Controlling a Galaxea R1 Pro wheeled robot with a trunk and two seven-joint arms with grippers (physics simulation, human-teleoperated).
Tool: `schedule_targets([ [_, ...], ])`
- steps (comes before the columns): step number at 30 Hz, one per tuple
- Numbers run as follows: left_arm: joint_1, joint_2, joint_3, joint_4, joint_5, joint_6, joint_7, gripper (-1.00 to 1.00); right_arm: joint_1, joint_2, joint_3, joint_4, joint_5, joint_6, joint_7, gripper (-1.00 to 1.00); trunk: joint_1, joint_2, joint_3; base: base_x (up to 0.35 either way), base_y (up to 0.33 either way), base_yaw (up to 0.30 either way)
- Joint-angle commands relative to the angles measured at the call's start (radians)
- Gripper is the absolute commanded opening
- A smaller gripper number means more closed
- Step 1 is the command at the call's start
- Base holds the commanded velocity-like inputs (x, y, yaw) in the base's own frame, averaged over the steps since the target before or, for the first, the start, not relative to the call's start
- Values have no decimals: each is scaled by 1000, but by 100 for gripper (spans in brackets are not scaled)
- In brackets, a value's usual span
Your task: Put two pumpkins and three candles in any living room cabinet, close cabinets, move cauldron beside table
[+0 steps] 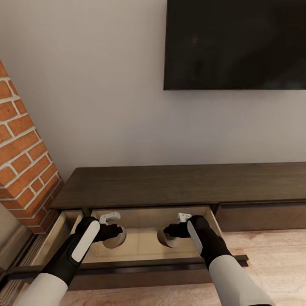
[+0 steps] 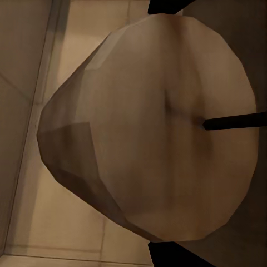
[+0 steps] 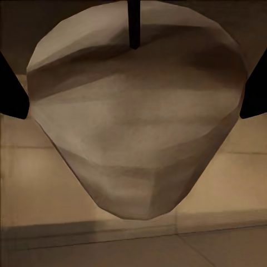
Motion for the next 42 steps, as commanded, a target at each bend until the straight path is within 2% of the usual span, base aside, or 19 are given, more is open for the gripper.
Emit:
schedule_targets([
  [1,-1,1,-3,-1,11,0,10,-100,0,0,-2,-1,-12,3,-11,-100,4,-8,-4,0,0,0],
  [4,-1,1,-11,-1,11,-15,10,-100,0,1,-4,1,-12,-3,-21,-100,15,-29,-13,0,0,0],
  [10,-1,1,-66,-1,10,-53,12,-100,0,4,-5,8,-12,-43,-40,-100,38,-71,-32,0,0,0],
  [17,-1,-1,-86,-1,9,-89,16,-100,0,6,-3,18,-11,-63,-80,-100,65,-120,-54,0,0,0],
  [21,-1,-33,-95,-1,7,-106,78,-100,0,6,-3,19,-11,-64,-81,-100,80,-148,-67,0,0,0],
  [23,-1,-45,-96,-1,9,-124,114,-100,0,6,-3,19,-11,-64,-81,-100,80,-148,-67,0,0,0],
  [26,-1,-52,-96,-1,9,-136,137,-100,0,6,-3,19,-12,-63,-82,-100,80,-148,-67,0,0,0],
  [42,-1,-54,-98,-1,15,-139,143,-100,0,6,-3,19,-11,-63,-82,-100,80,-148,-67,93,0,0],
])
